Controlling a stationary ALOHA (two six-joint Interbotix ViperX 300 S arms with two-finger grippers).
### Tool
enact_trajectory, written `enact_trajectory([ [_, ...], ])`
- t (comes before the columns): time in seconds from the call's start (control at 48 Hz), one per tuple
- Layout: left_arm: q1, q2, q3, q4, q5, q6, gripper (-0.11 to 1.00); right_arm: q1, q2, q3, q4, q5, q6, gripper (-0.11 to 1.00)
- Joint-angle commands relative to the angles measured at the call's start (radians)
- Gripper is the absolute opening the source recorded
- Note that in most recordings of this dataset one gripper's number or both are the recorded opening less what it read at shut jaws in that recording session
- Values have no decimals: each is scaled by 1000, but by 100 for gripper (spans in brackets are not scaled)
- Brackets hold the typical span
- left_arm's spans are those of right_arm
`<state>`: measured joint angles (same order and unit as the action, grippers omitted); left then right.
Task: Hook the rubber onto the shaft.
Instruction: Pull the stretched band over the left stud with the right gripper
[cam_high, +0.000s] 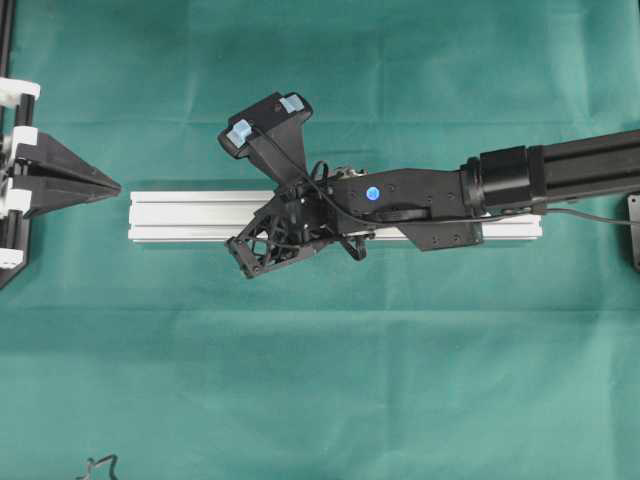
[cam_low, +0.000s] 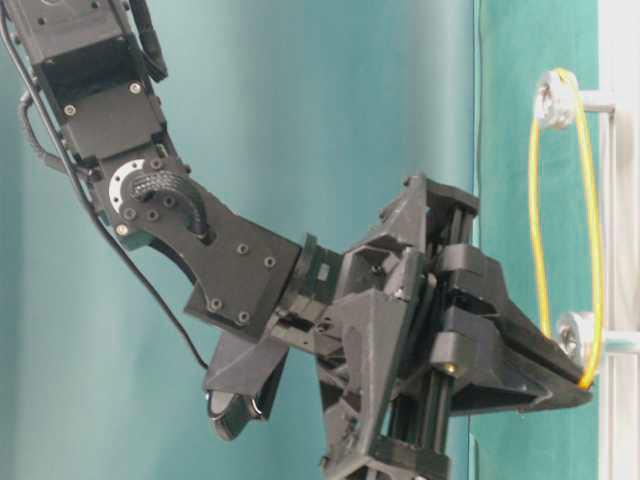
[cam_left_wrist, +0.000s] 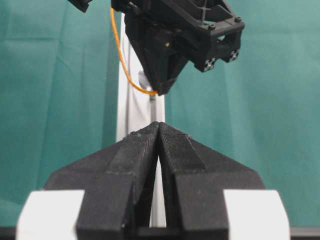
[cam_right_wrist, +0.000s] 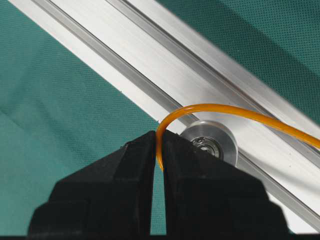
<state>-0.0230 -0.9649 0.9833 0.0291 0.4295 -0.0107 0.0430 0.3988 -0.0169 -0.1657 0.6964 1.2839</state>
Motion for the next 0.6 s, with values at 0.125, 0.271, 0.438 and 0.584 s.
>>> enact_trajectory([
  [0.125, -3, 5, -34, 2, -6, 0, 0, -2, -6, -25, -3, -26, 2, 7],
  [0.271, -3, 5, -32, 2, -6, 0, 0, -2, -5, -23, -3, -29, 3, 7],
  [0.438, -3, 6, -32, 2, -6, 0, 0, -2, -5, -23, -3, -29, 3, 7],
  [0.584, -3, 8, -34, 3, -6, 0, 0, 0, -5, -21, 0, -26, 3, 7],
])
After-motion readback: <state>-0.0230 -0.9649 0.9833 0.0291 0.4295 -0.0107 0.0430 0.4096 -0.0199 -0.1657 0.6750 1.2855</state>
